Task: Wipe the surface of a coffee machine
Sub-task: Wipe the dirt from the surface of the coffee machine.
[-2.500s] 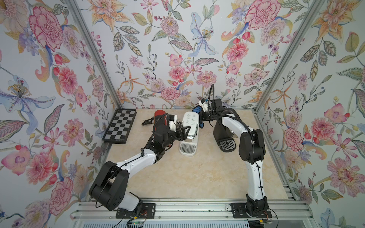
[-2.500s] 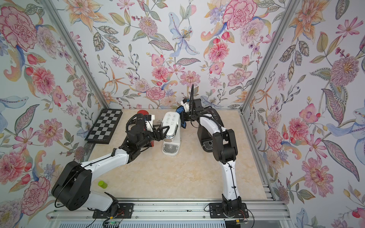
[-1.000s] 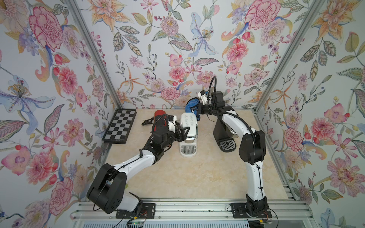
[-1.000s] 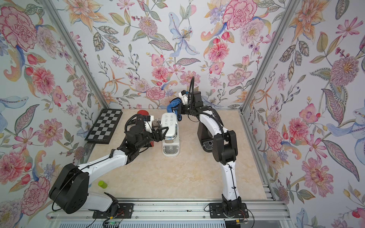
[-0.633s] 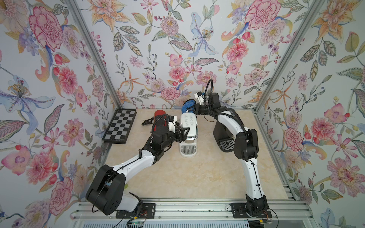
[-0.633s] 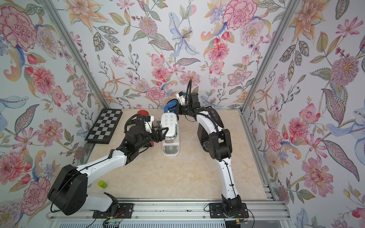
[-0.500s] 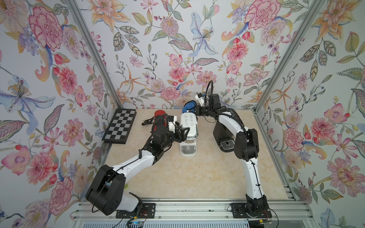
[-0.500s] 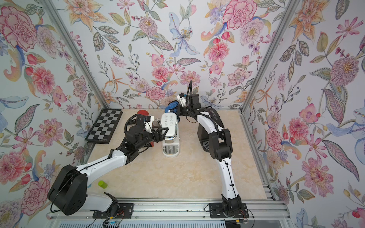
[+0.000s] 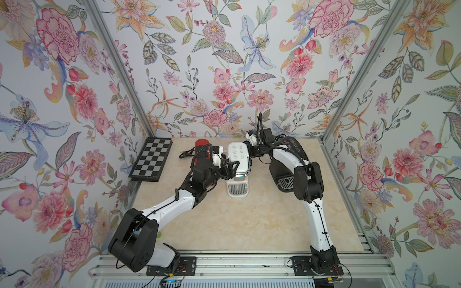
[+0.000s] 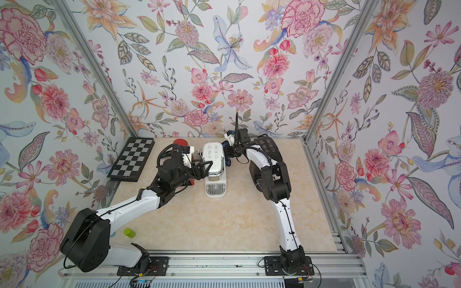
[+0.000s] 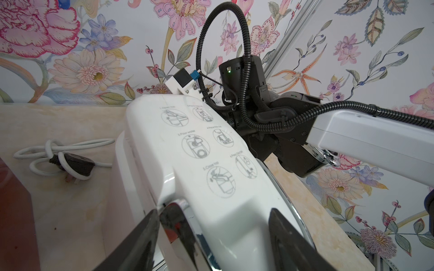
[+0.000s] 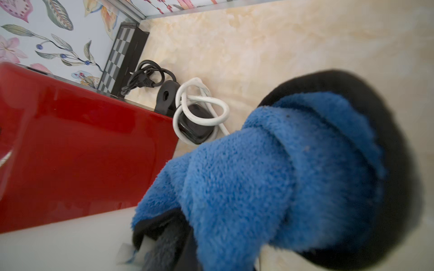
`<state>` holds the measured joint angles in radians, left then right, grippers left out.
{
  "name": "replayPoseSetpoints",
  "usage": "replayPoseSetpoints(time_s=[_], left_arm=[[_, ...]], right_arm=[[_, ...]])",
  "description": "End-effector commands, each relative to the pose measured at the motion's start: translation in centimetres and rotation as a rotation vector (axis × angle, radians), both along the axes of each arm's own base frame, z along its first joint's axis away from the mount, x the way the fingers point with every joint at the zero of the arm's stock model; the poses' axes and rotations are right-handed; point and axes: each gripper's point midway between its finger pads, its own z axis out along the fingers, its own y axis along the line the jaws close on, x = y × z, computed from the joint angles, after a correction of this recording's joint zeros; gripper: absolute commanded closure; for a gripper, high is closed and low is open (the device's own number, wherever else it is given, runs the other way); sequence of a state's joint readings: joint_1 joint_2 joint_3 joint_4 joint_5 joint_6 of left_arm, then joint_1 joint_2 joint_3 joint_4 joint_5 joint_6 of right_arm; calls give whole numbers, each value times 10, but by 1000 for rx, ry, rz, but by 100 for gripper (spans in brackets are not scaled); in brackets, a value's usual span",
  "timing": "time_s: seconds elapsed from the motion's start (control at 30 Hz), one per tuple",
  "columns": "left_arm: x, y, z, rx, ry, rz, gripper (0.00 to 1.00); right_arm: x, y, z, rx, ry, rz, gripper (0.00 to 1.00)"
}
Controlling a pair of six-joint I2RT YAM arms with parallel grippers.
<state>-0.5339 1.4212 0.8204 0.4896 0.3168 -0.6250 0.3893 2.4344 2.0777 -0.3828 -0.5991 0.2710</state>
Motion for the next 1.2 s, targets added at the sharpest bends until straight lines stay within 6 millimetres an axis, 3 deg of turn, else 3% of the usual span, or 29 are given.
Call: replayPoseSetpoints(time_s=[0.0,0.2,0.33,0.5,0.7,0.87,1.03,1.17], left_arm=[[-14,-5,-26,46,66,-53,27],[-16,-3,-27,50,68,-49,27],[-17,0,-27,55,66,-34,27],[-17,4,-17,36,47,-15,27],[-14,6,-13,62,41,-5,27],[-15,8,-14,67,40,1,26],[-16,11,-18,69,45,11,26],[-16,12,-20,56,48,13,27]], right_arm=[[-44,35,-42,-119,53,89,100],[-43,20,-51,-269,11,24,100],[-45,7,-46,-340,-16,-16,100],[-50,-7,-22,-381,-61,-60,100],[-57,-20,27,-366,-131,-108,100],[-81,-23,53,-323,-163,-109,99],[-119,-36,39,-323,-138,-125,100],[-155,-31,23,-312,-105,-102,100]])
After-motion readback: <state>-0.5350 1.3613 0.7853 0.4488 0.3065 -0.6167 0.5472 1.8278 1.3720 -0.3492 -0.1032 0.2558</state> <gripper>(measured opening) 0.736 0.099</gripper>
